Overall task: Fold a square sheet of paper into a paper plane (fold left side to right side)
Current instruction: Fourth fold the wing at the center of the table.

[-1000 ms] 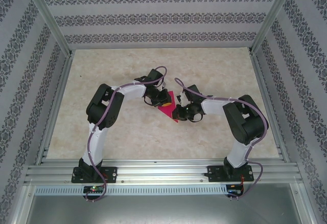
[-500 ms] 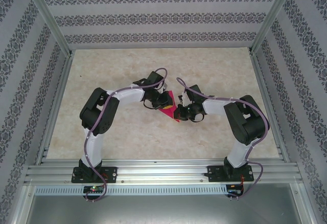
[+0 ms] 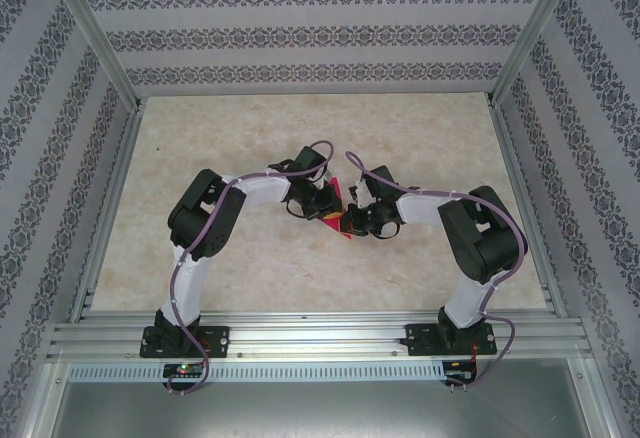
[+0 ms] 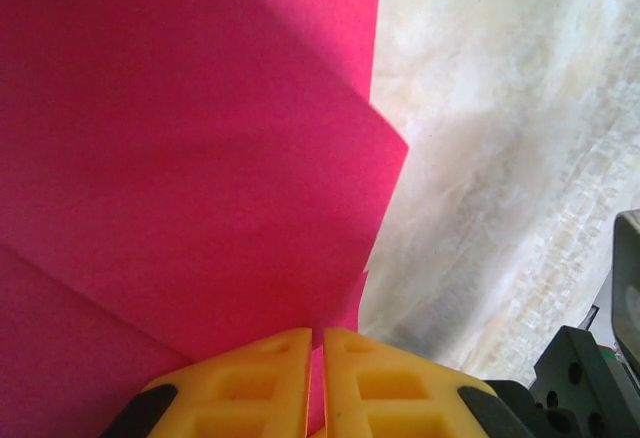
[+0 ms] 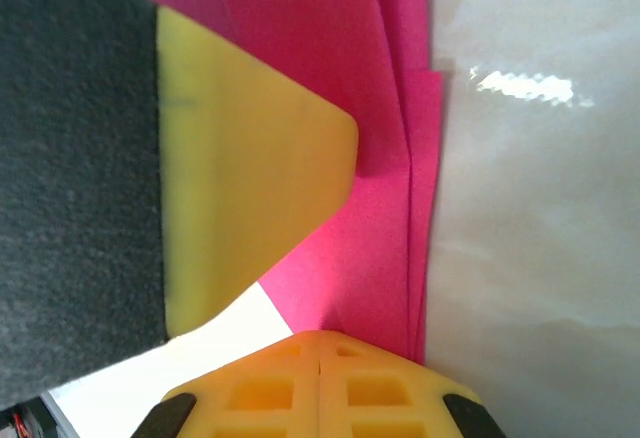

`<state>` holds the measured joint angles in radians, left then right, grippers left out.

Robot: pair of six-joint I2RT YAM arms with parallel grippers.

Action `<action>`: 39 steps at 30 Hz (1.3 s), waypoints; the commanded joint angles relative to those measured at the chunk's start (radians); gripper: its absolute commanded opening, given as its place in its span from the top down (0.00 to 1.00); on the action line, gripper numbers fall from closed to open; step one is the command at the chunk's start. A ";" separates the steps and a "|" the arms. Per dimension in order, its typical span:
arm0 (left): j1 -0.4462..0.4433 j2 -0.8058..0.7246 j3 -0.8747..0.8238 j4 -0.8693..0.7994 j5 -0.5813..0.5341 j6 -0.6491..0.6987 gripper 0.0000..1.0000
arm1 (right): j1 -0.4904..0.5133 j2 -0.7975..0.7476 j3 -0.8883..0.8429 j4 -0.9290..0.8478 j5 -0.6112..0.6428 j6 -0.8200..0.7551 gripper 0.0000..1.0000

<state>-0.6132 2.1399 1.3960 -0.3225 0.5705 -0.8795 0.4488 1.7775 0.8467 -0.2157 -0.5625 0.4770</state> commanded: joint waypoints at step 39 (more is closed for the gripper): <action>0.301 -0.077 0.187 -0.117 -0.053 0.207 0.65 | -0.021 -0.122 0.043 -0.035 0.039 -0.014 0.75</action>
<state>-0.3195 2.1979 1.6363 -0.4721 0.5076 -0.6811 0.4419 1.7306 0.8490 -0.2401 -0.5594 0.4740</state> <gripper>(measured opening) 0.332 0.229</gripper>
